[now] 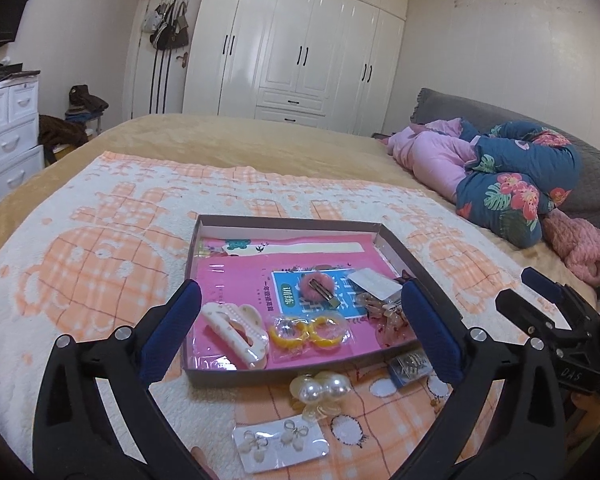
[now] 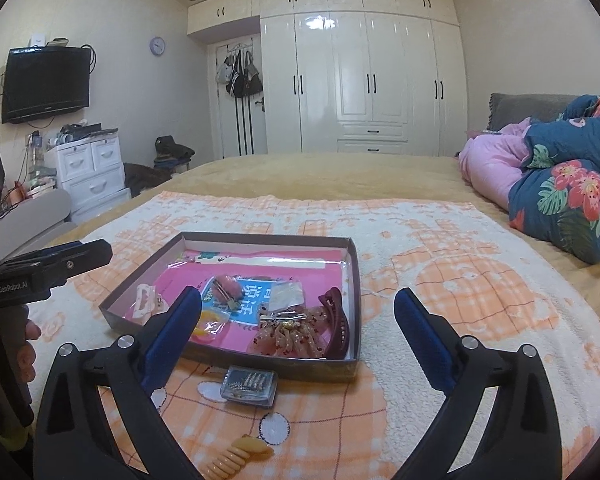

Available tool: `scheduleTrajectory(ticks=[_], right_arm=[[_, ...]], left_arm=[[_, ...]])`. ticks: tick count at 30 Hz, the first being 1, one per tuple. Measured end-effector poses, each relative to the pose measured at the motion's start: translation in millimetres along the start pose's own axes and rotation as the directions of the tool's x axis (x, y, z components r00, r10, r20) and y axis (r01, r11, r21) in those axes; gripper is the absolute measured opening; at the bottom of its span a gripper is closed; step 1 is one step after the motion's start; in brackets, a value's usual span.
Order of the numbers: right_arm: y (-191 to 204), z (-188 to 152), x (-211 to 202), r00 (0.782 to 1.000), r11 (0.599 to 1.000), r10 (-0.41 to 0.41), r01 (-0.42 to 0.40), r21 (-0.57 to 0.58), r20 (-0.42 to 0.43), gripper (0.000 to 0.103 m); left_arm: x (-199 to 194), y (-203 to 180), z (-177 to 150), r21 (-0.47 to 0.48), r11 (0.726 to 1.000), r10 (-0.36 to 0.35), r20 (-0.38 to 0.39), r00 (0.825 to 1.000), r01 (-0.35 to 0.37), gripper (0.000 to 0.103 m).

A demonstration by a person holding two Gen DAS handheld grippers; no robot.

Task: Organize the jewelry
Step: 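Withdraw both tools from the box and open them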

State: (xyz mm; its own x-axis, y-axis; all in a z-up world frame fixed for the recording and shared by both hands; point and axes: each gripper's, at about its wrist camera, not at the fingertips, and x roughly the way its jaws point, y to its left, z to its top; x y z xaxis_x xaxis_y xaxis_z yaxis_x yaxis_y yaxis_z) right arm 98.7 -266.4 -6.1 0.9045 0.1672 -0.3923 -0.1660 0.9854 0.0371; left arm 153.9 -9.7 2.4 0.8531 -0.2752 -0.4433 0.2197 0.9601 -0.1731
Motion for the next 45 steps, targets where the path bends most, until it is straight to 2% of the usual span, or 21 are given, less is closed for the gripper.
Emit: scheduleTrajectory(ticks=[14,23,36,45], right_arm=[[10,-10,-24,1.000,0.999,0.006,-0.005,-0.048,0.025,0.095],[21,-23,-36,0.999,0.997,0.035,-0.035,-0.074,-0.004,0.095],[35,-37,-37,0.994,0.990,0.082,-0.089,-0.106,-0.076,0.095],[44,-57,-34,0.979,0.982,0.122,-0.143,-0.125,-0.162,0.095]], left_arm=[[-31,3,-16,0.049,0.998,0.024,0.051,0.998,-0.026,0.092],[-41,8,-28,0.058,0.997,0.042,0.037,0.998,-0.044,0.092],[-47,24,-49,0.052,0.995,0.083,-0.043,0.996,-0.081,0.092],[-39,21,-65,0.065,0.994,0.091,-0.114,0.989,-0.084,0.092]])
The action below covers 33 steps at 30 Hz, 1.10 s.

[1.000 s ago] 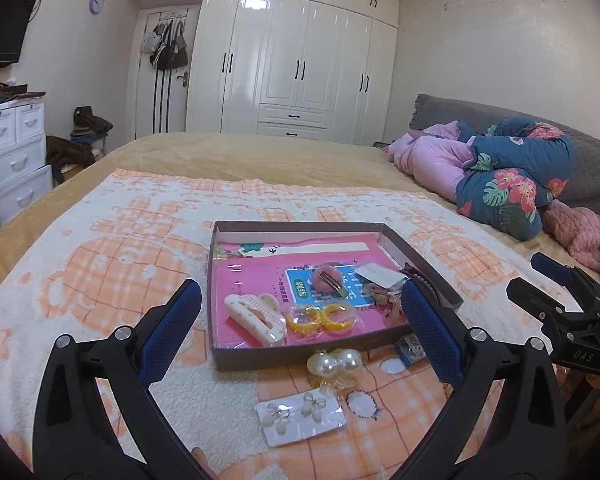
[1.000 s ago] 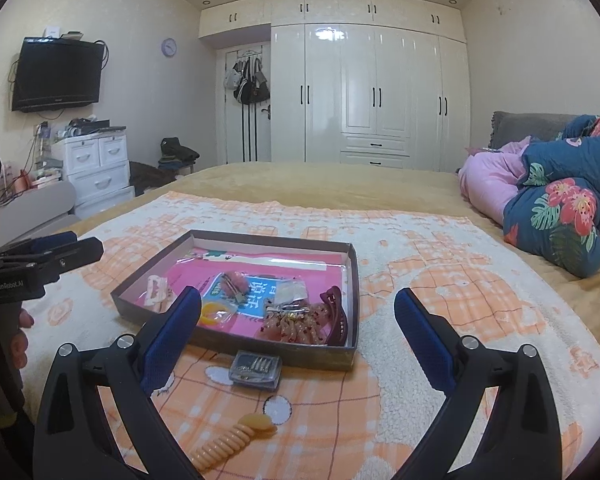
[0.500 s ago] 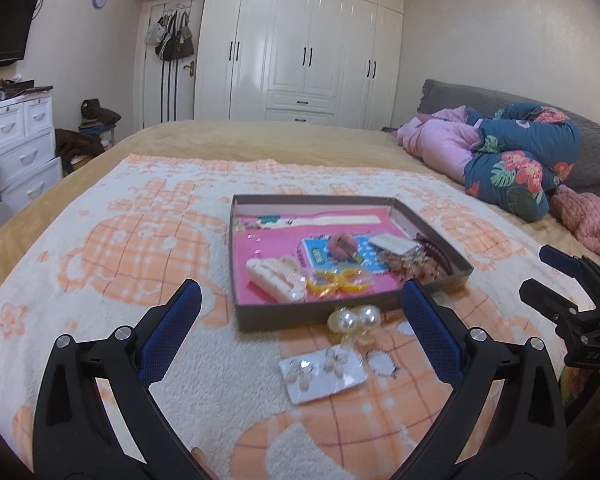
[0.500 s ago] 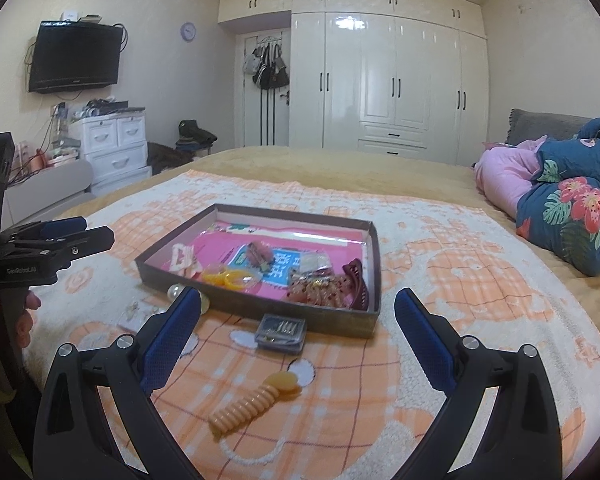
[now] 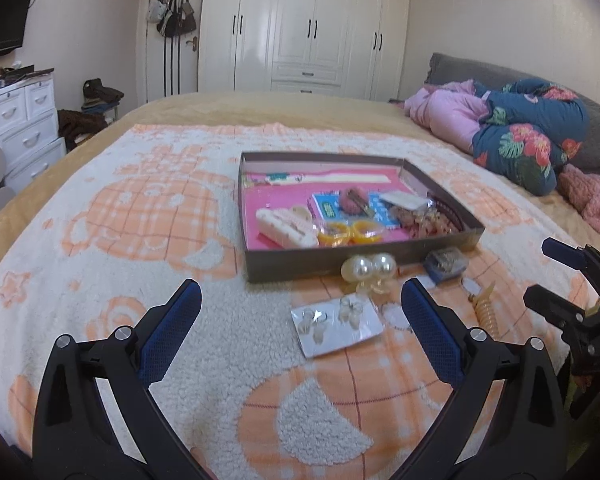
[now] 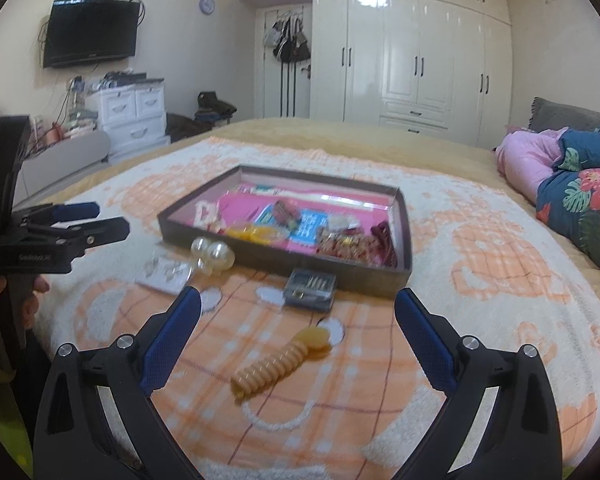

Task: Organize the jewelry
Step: 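Withdraw both tools from the box and open them, then grasp the earring card with the left tool while the right tool grasps the beige coil hair tie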

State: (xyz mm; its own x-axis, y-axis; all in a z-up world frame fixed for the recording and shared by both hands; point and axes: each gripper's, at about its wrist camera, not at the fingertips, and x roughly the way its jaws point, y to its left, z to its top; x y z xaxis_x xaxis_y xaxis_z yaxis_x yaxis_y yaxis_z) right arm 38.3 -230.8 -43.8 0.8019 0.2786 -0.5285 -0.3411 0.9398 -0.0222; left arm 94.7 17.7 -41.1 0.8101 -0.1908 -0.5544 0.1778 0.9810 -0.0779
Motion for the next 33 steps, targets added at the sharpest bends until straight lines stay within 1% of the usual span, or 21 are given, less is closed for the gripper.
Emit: scheduleTrajectory(ticks=[4,8,12,14,16,17,18,20,21,22,24,27,28,29,30,31,32,33], right_arm=[[3,-8,8,0.999,1.000,0.005,-0.006,-0.010,-0.046,0.095],[2,-14,17,0.996,1.000,0.005,-0.004,0.017,-0.091,0.095],[1,-21,27,0.990,0.997,0.041,-0.032,0.072,-0.135,0.094],[3,-23,33,0.985,0.995,0.063,-0.049,0.089,-0.162,0.088],[7,-26,41,0.977,0.994,0.080,-0.062,0.094,-0.199,0.075],[8,-27,44,0.973,0.993,0.086,-0.066,0.098,-0.215,0.071],[10,-29,46,0.970,0.993,0.087,-0.066,0.098,-0.229,0.064],[11,-32,49,0.969,0.995,0.072,-0.052,0.089,-0.236,0.055],[10,-32,48,0.971,0.996,0.060,-0.042,0.084,-0.233,0.046],[8,-32,48,0.971,0.995,0.061,-0.041,0.088,-0.233,0.043],[4,-32,47,0.972,0.994,0.057,-0.034,0.104,-0.229,0.042],[0,-32,42,0.976,0.995,0.029,-0.008,0.096,-0.218,0.042],[-2,-32,41,0.977,0.996,0.019,0.001,0.093,-0.214,0.026],[-4,-31,40,0.977,0.996,0.010,0.010,0.089,-0.214,0.018],[-7,-31,39,0.978,0.996,0.005,0.014,0.090,-0.210,0.017],[-10,-32,38,0.978,0.995,0.003,0.017,0.095,-0.210,0.017],[-12,-32,38,0.978,0.995,-0.002,0.023,0.098,-0.209,0.017],[-14,-32,37,0.979,0.995,-0.004,0.026,0.101,-0.206,0.017]], left_arm=[[10,-3,-6,0.003,1.000,-0.013,-0.039,0.999,0.013,0.092],[18,-5,-10,0.006,1.000,-0.025,-0.067,0.997,0.026,0.092],[27,-8,-13,-0.002,0.999,-0.042,-0.098,0.994,0.042,0.092],[32,-8,-14,-0.013,0.999,-0.048,-0.117,0.992,0.047,0.092],[36,-9,-15,-0.025,0.998,-0.057,-0.129,0.990,0.055,0.092],[38,-9,-15,-0.030,0.998,-0.060,-0.135,0.989,0.056,0.092],[40,-10,-15,-0.033,0.998,-0.060,-0.139,0.988,0.056,0.092],[46,-10,-16,-0.043,0.998,-0.060,-0.157,0.986,0.054,0.092],[49,-10,-17,-0.050,0.997,-0.062,-0.166,0.984,0.055,0.092],[51,-11,-17,-0.057,0.997,-0.065,-0.176,0.982,0.055,0.092],[58,-12,-19,-0.070,0.996,-0.065,-0.194,0.979,0.052,0.092],[65,-16,-18,-0.072,0.997,-0.052,-0.201,0.978,0.038,0.091],[67,-18,-17,-0.068,0.997,-0.045,-0.203,0.978,0.032,0.091],[69,-19,-17,-0.065,0.997,-0.042,-0.206,0.978,0.030,0.092],[72,-22,-17,-0.060,0.998,-0.034,-0.211,0.977,0.022,0.091],[73,-23,-16,-0.054,0.998,-0.022,-0.215,0.976,0.010,0.090],[75,-24,-17,-0.047,0.999,-0.009,-0.218,0.976,-0.002,0.084],[75,-25,-17,-0.038,0.999,0.004,-0.219,0.976,-0.013,0.074]])
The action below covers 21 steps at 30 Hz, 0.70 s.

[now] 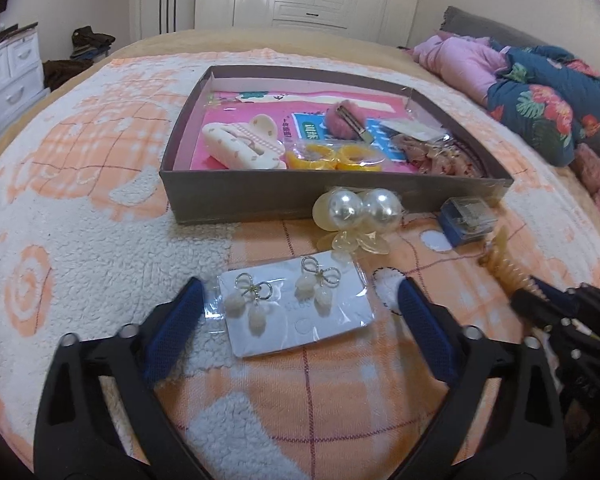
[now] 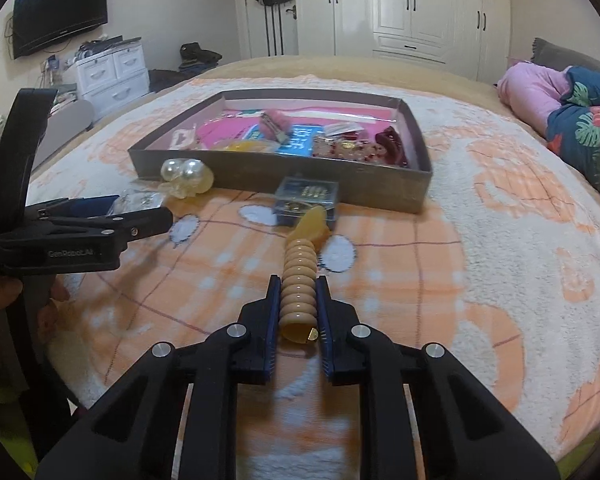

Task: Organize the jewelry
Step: 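Grasp the earring card with the left tool while the right tool grasps the beige coil hair tie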

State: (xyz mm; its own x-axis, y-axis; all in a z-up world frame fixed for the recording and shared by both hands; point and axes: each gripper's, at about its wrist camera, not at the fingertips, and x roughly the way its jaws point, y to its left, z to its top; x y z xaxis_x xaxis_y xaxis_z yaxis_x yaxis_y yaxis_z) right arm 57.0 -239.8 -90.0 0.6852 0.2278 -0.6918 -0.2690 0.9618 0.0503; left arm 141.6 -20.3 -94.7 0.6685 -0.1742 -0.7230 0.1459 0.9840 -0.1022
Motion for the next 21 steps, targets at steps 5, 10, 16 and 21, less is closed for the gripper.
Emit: scheduleTrajectory(ticks=[5,10,16,21], right_arm=[[-5,3,-8,0.999,1.000,0.013,-0.014,0.014,0.031,0.017],[5,11,-22,0.995,0.999,0.049,-0.047,-0.022,0.089,0.017],[24,19,-36,0.987,0.994,0.069,-0.055,-0.099,0.144,0.017],[33,27,-45,0.980,0.990,0.077,-0.053,-0.131,0.185,0.017]], left_arm=[[-6,5,0,0.008,1.000,0.008,0.001,1.000,-0.008,0.060],[-18,6,-5,0.022,1.000,-0.002,0.003,1.000,0.002,0.059],[-45,14,-2,-0.003,1.000,-0.014,0.059,0.998,0.014,0.059],[-69,19,8,-0.019,1.000,-0.020,0.128,0.992,0.022,0.059]])
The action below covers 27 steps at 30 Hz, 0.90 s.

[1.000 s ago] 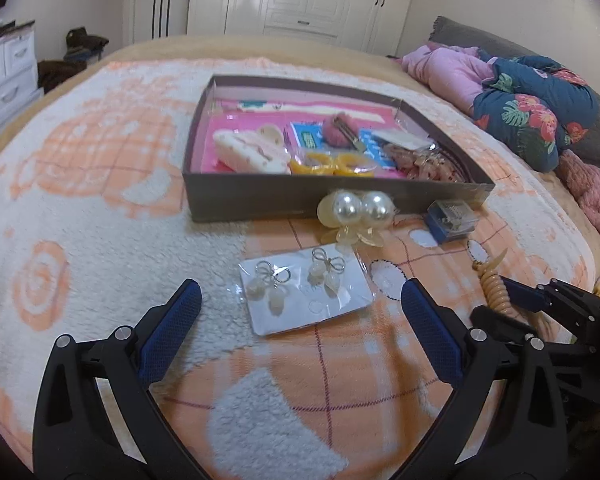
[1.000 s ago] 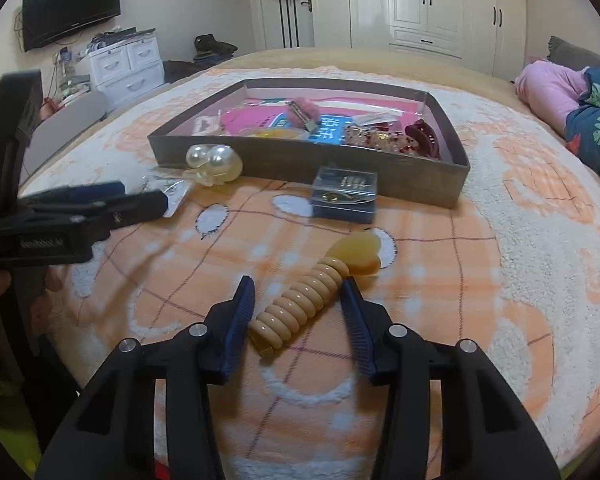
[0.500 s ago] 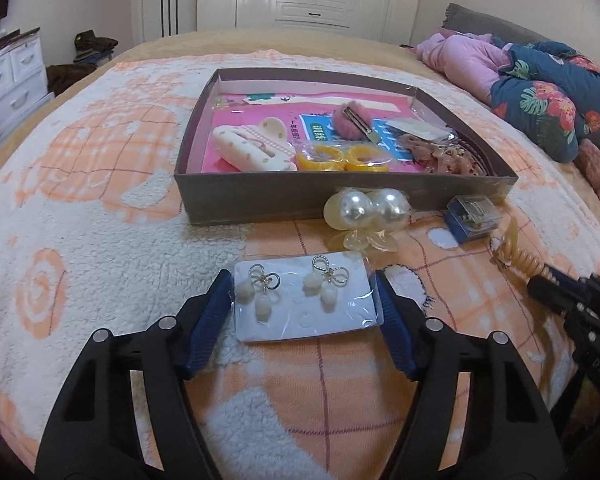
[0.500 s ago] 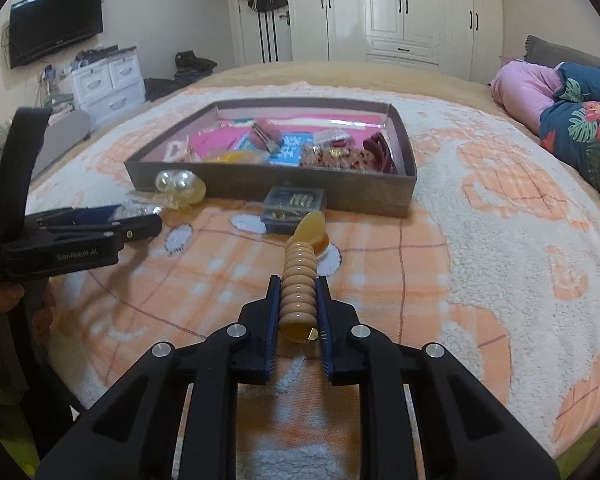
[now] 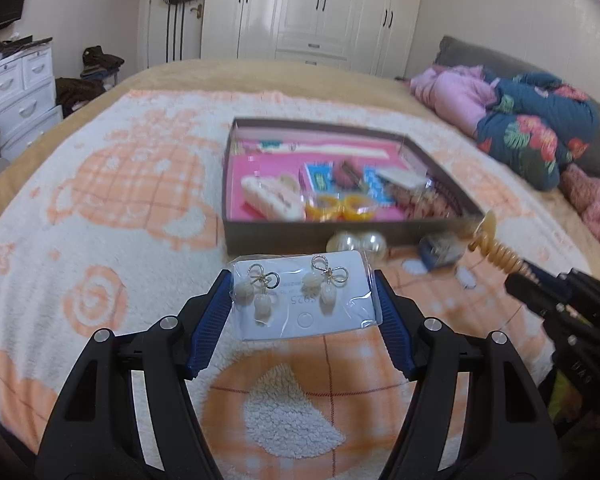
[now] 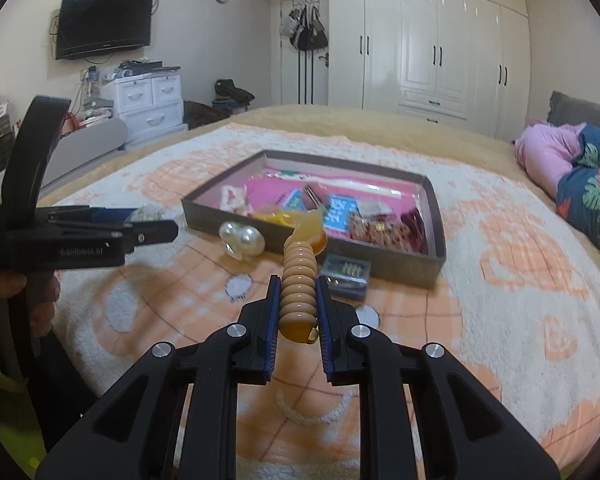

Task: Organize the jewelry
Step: 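Grasp the earring card with the left tool while the right tool grasps the beige coil hair tie, then lower the earring card into the box with the left tool while the right tool places the coil tie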

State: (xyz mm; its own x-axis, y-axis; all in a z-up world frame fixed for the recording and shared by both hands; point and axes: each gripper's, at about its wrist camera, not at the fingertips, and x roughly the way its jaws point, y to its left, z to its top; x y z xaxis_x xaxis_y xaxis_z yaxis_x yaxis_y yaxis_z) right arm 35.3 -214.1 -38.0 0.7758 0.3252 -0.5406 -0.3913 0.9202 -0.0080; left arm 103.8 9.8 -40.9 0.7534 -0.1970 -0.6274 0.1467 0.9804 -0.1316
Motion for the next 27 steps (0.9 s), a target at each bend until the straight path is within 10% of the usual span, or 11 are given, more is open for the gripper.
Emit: scheduleTrajectory(ticks=[27], right_arm=[[-45,53,1,0.988,0.993,-0.100,0.091,0.071,0.119,0.017]], left_arm=[[-8,-19,59,0.014,0.998,-0.055,0.135,0.989,0.054,0.059]])
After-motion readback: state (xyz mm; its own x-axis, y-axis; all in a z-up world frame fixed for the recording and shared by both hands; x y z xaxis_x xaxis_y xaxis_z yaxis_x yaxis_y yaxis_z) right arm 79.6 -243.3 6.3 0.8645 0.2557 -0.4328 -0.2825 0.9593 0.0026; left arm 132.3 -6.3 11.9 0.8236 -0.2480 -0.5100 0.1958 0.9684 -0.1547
